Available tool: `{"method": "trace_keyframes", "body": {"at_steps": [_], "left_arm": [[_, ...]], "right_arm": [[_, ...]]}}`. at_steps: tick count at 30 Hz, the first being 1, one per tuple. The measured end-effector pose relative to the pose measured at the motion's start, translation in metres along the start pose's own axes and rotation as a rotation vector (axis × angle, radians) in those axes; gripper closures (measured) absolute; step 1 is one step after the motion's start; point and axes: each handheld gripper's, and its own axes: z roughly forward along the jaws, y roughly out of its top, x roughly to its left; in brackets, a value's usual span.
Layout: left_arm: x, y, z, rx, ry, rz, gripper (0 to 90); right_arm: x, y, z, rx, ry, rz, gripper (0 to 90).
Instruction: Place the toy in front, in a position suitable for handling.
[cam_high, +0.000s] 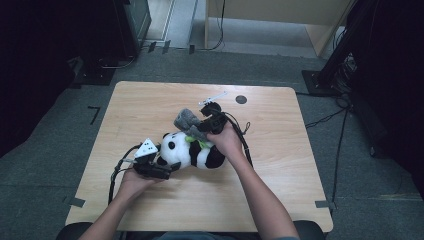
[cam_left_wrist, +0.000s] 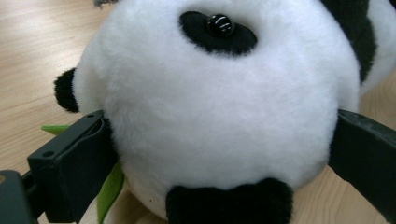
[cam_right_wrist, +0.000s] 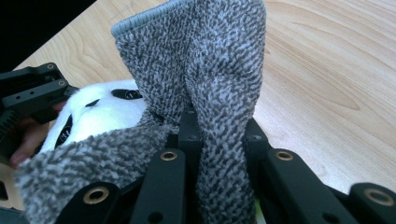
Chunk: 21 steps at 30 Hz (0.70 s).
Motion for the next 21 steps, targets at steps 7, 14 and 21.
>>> {"method": "trace_keyframes", "body": {"at_steps": [7, 14, 21], "left_arm": [[0.002, 0.000, -0.001, 0.021, 0.030, -0.026, 14.1], [0.000, 0.001, -0.004, 0.017, 0.046, 0.008, 29.3], [0.000, 0.005, -0.006, 0.014, 0.056, -0.010, 33.3]], "right_arm": [[-0.001, 0.001, 0.002, 0.003, 0.003, 0.016, 77.0], [0.012, 0.015, -0.015, -0.047, -0.005, -0.032, 77.0], [0.063, 0.045, -0.023, -0.095, 0.122, -0.124, 76.9]]}}
